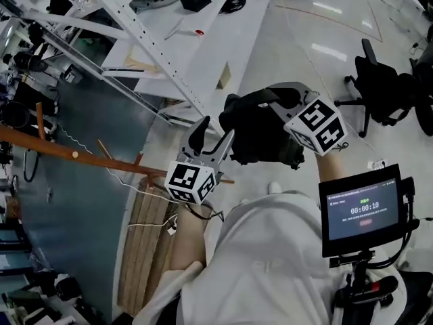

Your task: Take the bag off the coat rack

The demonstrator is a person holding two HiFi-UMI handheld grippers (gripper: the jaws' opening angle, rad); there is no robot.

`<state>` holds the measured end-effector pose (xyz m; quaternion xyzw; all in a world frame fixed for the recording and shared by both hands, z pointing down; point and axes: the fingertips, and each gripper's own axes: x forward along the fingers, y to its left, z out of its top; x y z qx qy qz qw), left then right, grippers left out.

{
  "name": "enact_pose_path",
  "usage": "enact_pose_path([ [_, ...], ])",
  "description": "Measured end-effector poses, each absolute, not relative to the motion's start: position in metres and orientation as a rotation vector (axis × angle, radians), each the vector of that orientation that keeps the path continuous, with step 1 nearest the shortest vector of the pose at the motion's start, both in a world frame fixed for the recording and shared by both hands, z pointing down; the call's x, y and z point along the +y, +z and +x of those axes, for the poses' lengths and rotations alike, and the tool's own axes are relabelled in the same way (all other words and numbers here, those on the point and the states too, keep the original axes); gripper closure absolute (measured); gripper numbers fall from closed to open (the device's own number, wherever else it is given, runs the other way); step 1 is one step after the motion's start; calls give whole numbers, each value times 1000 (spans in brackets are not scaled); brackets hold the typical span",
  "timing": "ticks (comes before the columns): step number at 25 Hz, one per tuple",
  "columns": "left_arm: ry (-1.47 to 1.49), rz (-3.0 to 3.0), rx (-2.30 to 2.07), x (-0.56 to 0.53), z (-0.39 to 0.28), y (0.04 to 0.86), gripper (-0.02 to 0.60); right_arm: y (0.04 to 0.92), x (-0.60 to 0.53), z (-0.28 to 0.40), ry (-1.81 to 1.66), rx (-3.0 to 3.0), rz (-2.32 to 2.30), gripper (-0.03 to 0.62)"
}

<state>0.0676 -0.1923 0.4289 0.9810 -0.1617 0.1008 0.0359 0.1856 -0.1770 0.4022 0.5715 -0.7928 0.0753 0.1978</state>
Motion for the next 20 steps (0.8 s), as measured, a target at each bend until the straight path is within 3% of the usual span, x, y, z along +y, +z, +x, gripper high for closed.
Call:
enact_pose_path([
  [10, 307, 3066, -129, -160, 161, 431, 308, 399, -119, 267, 224, -1968, 1885, 557],
  [20, 303, 3065, 63, -132, 202, 432, 308, 401, -78, 305, 251, -1823, 2011, 557],
])
